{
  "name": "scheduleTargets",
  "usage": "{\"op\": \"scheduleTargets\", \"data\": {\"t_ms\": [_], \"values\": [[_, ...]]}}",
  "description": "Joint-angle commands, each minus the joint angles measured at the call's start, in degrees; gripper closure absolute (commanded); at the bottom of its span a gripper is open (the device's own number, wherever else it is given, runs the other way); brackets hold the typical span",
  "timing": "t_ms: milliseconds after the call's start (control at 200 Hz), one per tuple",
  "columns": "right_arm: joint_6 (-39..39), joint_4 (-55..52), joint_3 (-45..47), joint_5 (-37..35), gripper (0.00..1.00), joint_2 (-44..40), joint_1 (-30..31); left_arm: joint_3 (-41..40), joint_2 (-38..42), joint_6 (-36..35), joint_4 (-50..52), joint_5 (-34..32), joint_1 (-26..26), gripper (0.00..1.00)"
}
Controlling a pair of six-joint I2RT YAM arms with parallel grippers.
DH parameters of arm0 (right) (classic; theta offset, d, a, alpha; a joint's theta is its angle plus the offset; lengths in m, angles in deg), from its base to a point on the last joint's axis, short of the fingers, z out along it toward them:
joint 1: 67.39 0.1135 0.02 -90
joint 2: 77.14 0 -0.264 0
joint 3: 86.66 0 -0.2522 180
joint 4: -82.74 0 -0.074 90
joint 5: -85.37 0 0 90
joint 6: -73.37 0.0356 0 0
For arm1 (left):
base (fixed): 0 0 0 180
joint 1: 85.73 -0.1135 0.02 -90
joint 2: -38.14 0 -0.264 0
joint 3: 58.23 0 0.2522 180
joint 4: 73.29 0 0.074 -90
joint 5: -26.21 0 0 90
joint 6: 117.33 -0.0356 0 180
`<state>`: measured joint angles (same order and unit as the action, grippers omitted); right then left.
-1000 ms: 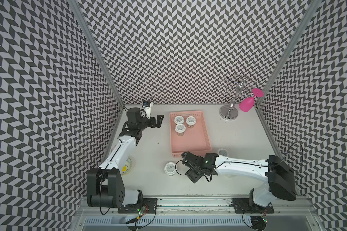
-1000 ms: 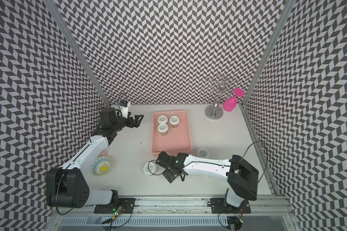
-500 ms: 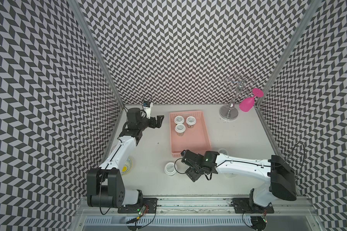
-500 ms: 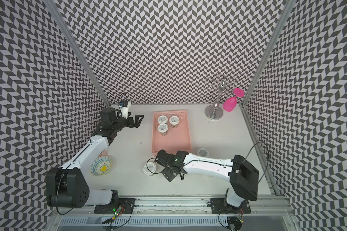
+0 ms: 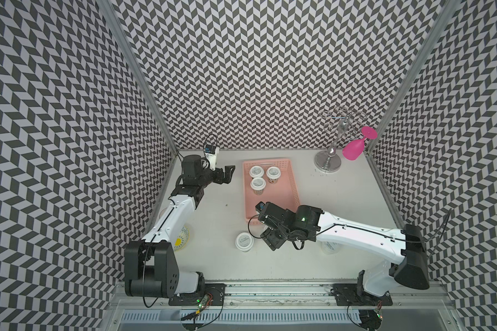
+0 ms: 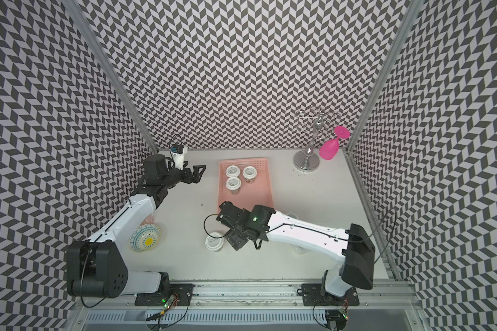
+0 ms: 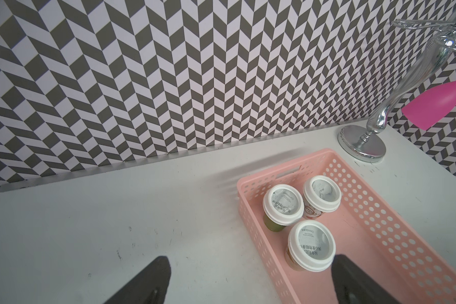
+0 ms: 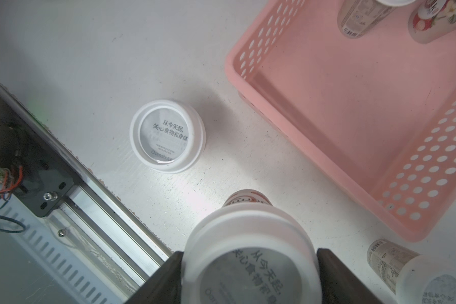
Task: Put the yogurt in the basket
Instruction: Pick up the yogurt from the center of the board, then place the yogurt in the basket.
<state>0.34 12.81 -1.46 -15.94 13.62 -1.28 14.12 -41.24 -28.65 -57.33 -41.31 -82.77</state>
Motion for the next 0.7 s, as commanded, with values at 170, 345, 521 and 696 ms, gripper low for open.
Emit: {"op": "scheduleTargets", "data": {"t_ms": [170, 345, 521, 696], "values": [[-3.89, -1.61, -6.63, -1.07, 0.22, -0.45, -8.14, -0.43, 1.75, 0.75, -1.07, 1.27, -0.33, 0.01], [-5.87, -0.54, -7.05, -0.02, 0.22, 1.10, -14.16, -0.67, 1.85, 0.99, -1.41, 1.57, -0.32, 0.01], [-7.13, 1.96, -7.18, 1.02, 0.23, 4.18, -20.70, -0.88, 2.05, 0.79, -1.54, 1.50, -0.33, 0.01], [-7.01, 4.66, -9.06, 1.57, 0.23, 8.52, -24.45, -0.67, 2.39, 0.97, -1.17, 1.78, -0.34, 0.01]]}}
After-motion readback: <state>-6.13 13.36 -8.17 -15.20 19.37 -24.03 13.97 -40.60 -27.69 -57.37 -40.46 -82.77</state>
